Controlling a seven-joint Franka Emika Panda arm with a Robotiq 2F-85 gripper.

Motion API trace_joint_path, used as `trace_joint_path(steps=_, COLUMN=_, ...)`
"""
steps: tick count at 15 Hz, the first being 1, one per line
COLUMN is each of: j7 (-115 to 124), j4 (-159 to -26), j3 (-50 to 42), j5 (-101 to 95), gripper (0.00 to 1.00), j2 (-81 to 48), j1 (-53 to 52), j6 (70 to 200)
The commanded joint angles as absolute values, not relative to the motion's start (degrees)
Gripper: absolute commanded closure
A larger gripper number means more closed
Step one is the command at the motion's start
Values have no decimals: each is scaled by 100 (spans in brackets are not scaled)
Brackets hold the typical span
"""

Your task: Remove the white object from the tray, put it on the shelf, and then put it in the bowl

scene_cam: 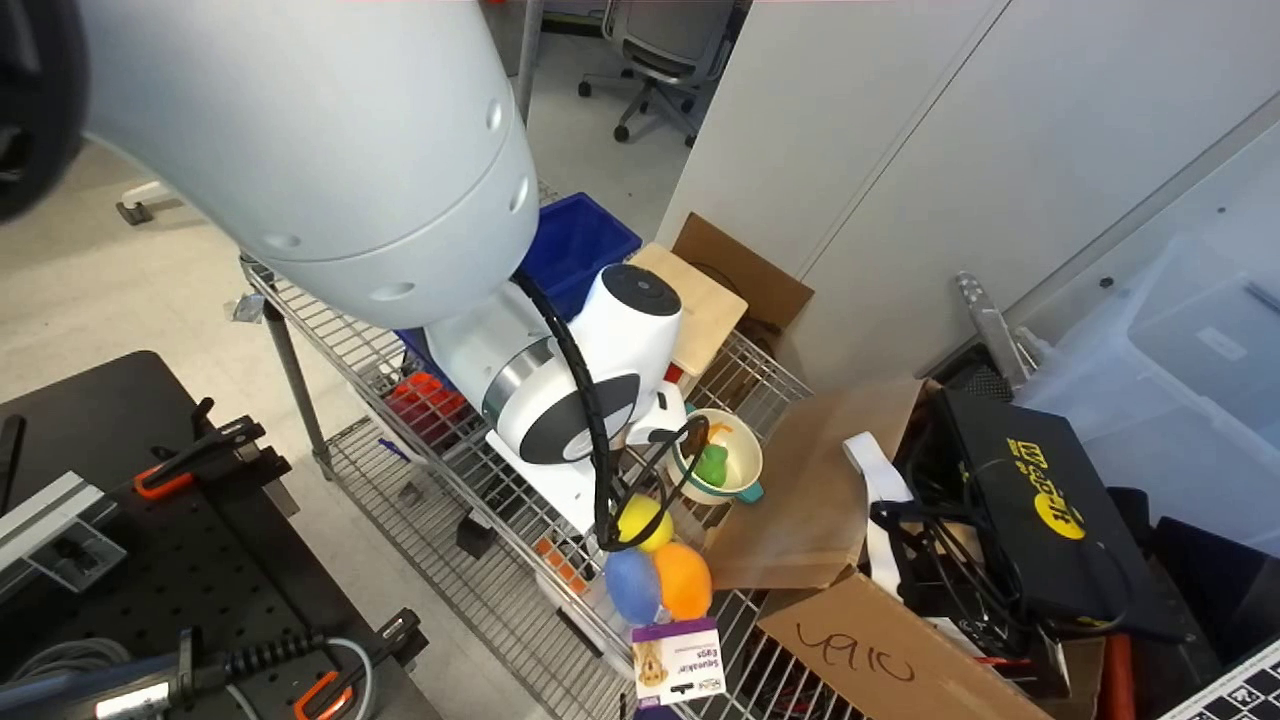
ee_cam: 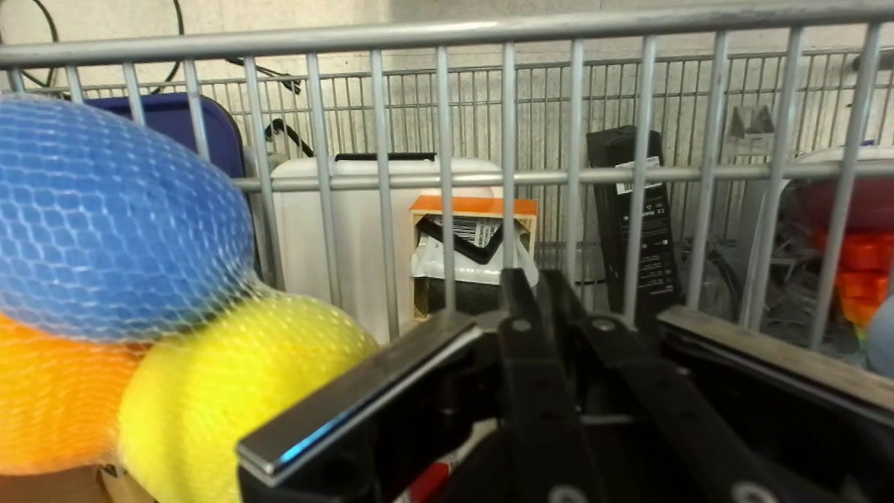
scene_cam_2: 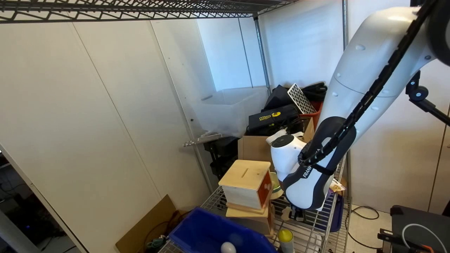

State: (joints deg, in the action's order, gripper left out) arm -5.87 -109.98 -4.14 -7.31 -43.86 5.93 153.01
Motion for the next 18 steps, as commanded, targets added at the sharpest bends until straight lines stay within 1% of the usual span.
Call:
trace_joint_path(steps=1, j7=-657, j4=-10903, j3=-346, j5=-643, gripper=60, j2=-4366, j1=634, j6=15197)
trace_joint_path(steps=3, j7=-653, j4=-10902, j3=-357, j5=-652, gripper=46, j2=-4345, j1=627, j6=15209)
trace_joint_path(steps=4, j7=-653, j4=-10906, j3=-354, j5=-653, gripper=37, j2=-4334, j1=623, j6=15217)
trace_joint_path(steps=8, j7=-643, j4=-10887, j3=-363, j5=-665, gripper=7, j2=-4316, j1=608, j6=15252)
trace_joint_path(steps=9, j7=-606, j4=-10866, j3=-395, j5=-679, gripper=1, j2=-4319, j1=582, j6=15259)
trace_joint_path(steps=10, j7=-578, j4=-10841, j3=-414, j5=-682, gripper=0, j2=-4328, j1=570, j6=15275)
trace_joint_path(steps=18, j7=-469, j4=-10617, j3=-373, j5=-618, gripper=0, j2=-4445, j1=593, j6=15578)
